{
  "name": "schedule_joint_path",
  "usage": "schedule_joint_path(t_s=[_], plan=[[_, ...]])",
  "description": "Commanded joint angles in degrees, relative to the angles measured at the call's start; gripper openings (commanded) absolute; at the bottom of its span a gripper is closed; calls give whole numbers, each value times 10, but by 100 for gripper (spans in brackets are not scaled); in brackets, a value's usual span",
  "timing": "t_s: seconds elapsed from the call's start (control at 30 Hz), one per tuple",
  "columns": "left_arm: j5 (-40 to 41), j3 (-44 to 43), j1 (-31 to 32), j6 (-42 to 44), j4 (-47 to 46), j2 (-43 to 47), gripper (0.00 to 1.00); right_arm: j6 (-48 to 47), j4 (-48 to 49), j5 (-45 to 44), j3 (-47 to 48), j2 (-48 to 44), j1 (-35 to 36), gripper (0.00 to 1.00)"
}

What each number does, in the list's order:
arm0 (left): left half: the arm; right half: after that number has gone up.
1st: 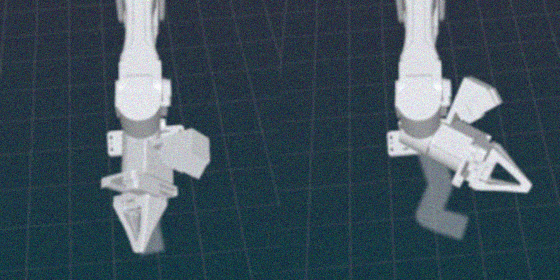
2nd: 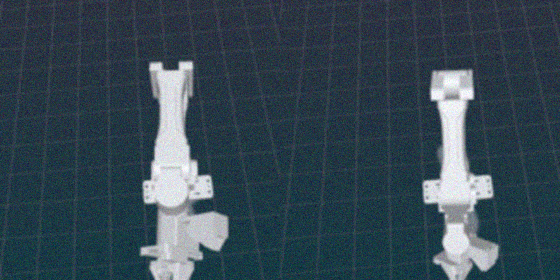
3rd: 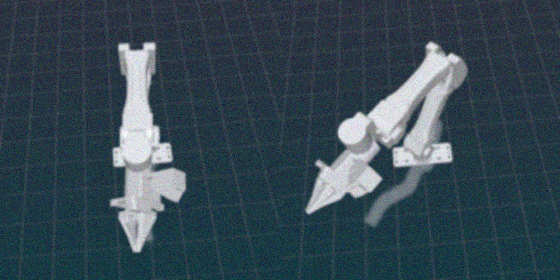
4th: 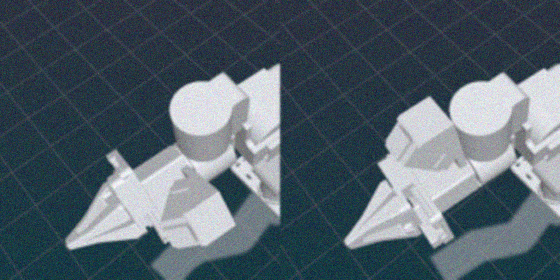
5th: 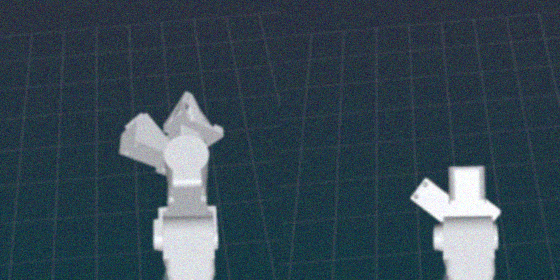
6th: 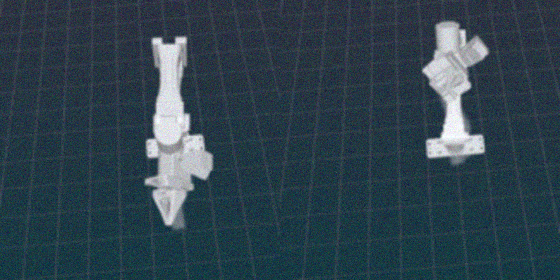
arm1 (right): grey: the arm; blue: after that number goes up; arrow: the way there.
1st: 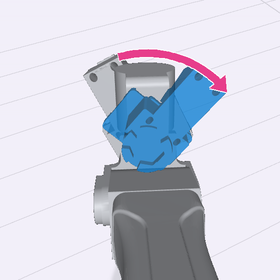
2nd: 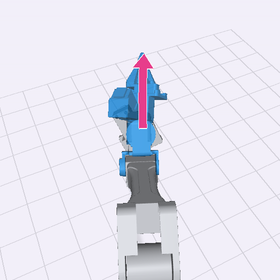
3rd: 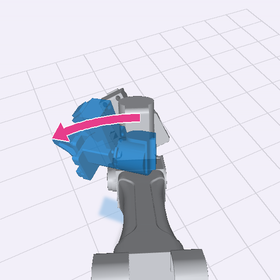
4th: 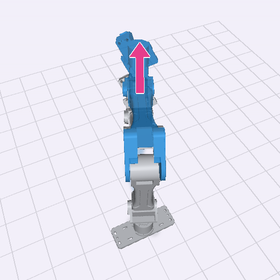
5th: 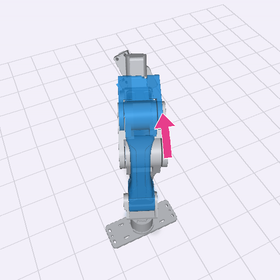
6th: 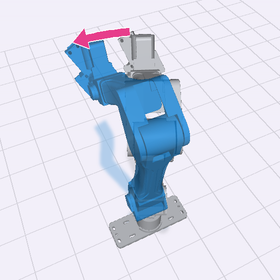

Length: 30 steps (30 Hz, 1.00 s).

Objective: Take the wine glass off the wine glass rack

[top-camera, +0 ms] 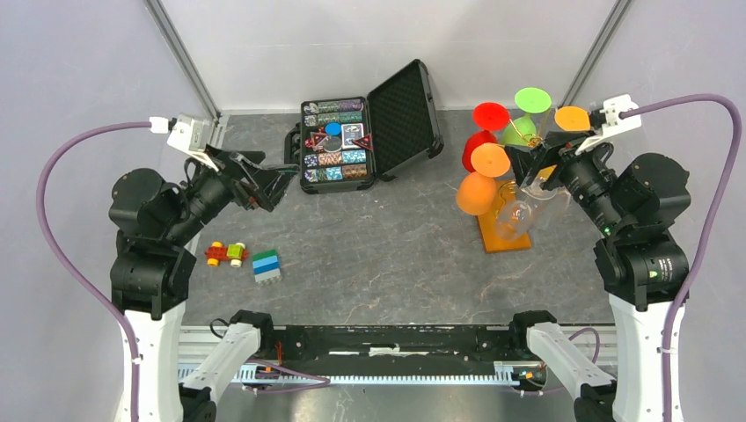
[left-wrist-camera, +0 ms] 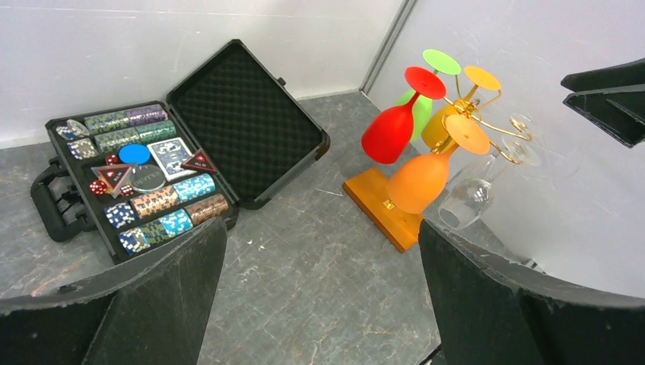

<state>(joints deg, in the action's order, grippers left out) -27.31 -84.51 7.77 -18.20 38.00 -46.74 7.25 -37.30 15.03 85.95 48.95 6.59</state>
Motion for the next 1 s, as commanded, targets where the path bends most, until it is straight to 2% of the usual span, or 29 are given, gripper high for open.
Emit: schedule_joint_path(t_s=[0.0, 0.1, 0.17, 0.33, 0.47, 0.63, 0.77, 0.97], plan=[[-48, 26, -2, -38, -54, 24, 100, 0, 17, -4, -6, -11, -3, 85], [-142, 70, -2, -82, -148, 45, 100, -1, 14, -10, -7, -12, -3, 86], [-170, 99, -2, -125, -216, 57, 100, -4, 12, -10, -7, -12, -3, 86], [-176, 110, -3, -195, -267, 56, 100, -8, 12, -31, -13, -17, -2, 86], [-190, 151, -2, -311, -364, 39, 100, 11, 14, -71, -25, -30, -3, 86], [-193, 208, 8, -437, -439, -9, 100, 31, 9, -107, -38, -40, -3, 85], [-111, 238, 74, -466, -460, -21, 100, 32, -13, -112, -38, -33, -3, 81], [41, 220, 271, -449, -450, -111, 100, 30, -46, -117, -22, -21, -3, 75]])
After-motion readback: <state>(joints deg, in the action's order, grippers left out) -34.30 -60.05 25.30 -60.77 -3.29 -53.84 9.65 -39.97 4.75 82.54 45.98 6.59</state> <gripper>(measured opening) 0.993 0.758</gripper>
